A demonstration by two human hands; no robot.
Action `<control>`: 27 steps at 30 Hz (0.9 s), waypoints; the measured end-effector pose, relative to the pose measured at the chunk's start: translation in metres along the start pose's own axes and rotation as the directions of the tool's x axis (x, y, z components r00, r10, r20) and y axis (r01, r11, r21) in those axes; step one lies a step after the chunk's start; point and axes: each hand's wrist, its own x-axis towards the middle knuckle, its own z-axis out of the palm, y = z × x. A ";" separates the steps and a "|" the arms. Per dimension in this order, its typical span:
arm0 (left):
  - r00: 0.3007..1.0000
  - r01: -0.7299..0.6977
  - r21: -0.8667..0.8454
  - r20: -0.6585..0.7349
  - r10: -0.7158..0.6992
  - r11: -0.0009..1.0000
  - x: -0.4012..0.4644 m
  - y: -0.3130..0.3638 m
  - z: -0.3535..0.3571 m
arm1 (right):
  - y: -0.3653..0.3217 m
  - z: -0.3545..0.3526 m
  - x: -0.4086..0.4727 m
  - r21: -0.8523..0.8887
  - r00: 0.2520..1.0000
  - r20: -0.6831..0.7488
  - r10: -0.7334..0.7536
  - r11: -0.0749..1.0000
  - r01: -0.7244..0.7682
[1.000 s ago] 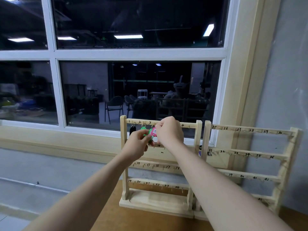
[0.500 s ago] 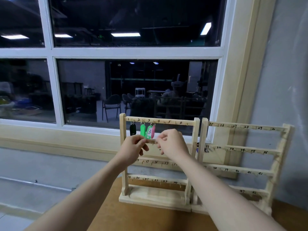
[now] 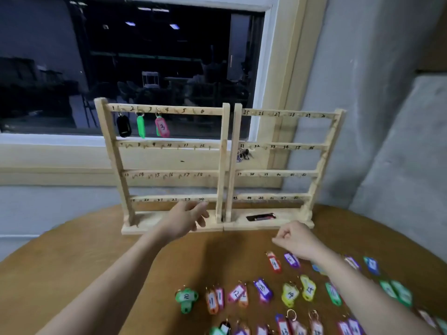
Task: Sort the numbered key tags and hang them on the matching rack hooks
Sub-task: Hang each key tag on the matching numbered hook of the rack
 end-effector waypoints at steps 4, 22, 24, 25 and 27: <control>0.986 -0.011 0.070 0.166 -0.001 0.998 0.007 0.002 0.065 | 0.037 0.011 -0.011 0.045 0.997 -0.002 0.083 0.996 -0.083; 0.919 0.120 0.128 0.361 -0.159 0.985 0.021 -0.014 0.153 | 0.032 0.043 -0.009 -0.082 0.997 -0.002 0.073 0.994 -0.072; 0.915 0.118 0.112 0.374 -0.152 0.987 0.021 -0.015 0.153 | 0.030 0.044 -0.010 -0.091 0.998 0.018 0.061 0.994 -0.059; 0.915 0.110 0.108 0.378 -0.143 0.988 0.020 -0.014 0.153 | 0.029 0.045 -0.010 -0.092 0.998 0.019 0.054 0.994 -0.052; 0.918 0.090 0.106 0.376 -0.124 0.990 0.019 -0.014 0.155 | 0.027 0.048 -0.010 -0.071 0.999 0.014 0.046 0.996 -0.045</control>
